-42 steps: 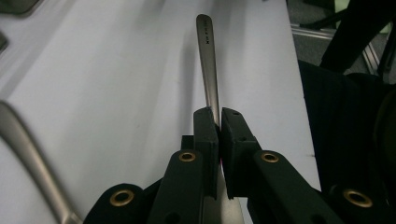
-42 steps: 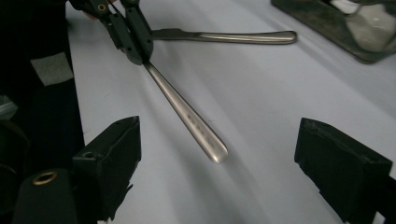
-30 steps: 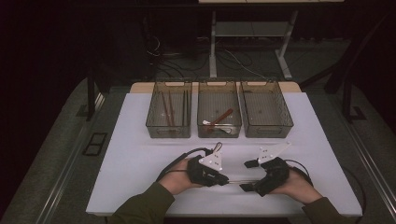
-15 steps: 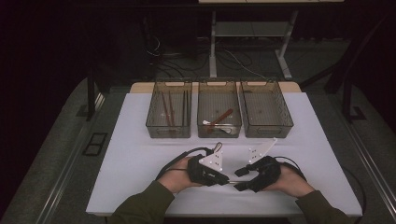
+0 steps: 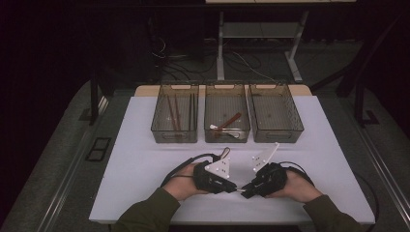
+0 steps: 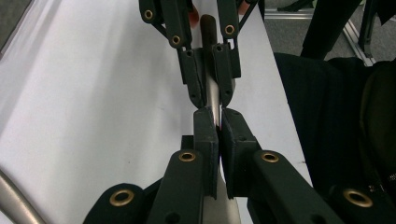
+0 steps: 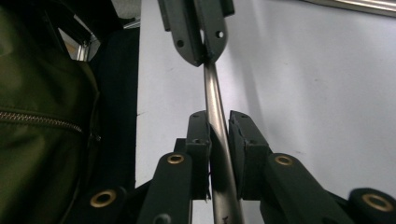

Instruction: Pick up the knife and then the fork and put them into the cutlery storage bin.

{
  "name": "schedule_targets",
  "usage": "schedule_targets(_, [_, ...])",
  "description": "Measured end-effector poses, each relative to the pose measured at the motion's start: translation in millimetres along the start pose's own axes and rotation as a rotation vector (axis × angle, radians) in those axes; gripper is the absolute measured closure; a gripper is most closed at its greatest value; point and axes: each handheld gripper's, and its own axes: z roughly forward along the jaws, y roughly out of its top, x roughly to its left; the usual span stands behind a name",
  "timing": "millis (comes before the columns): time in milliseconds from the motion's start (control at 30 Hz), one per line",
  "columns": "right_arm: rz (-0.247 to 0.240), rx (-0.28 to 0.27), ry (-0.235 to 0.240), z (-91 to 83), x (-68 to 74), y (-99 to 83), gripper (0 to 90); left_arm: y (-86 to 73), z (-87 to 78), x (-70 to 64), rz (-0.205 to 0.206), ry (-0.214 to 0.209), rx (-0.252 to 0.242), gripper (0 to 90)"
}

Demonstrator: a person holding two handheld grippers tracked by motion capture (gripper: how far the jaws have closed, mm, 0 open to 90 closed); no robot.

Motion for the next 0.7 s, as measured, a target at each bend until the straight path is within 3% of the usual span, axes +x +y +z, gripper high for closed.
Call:
schedule_targets(67, [-0.030,-0.005,0.000,0.4,-0.1,-0.1,79.9,-0.3,-0.2,0.3,0.006,-0.001,0.001,85.0])
schedule_targets(200, [-0.020,-0.001,0.018,-0.9,1.5,0.3,81.6,-0.1,0.3,-0.6,0.015,-0.001,-0.006,84.8])
schedule_targets(333, [-0.037,0.012,-0.013,0.5,3.1,0.4,86.9,-1.8,-1.5,1.9,0.011,0.014,-0.029,85.5])
schedule_targets(400, [-0.035,0.016,-0.018,1.0,2.7,1.0,86.9,-4.2,-0.8,2.1,0.000,0.038,-0.035,80.1])
schedule_targets(533, [-0.014,0.032,-0.056,0.8,1.0,-1.0,86.8,-10.4,-1.6,7.6,-0.071,0.055,-0.061,65.9])
schedule_targets(633, [-0.011,0.031,-0.089,-0.3,1.1,-1.5,86.8,-17.9,-6.7,9.8,-0.146,0.073,-0.125,58.7])
schedule_targets(700, [-0.014,0.040,-0.114,-0.7,1.4,-3.1,86.7,-22.8,-11.9,9.5,-0.169,0.104,-0.152,55.5])
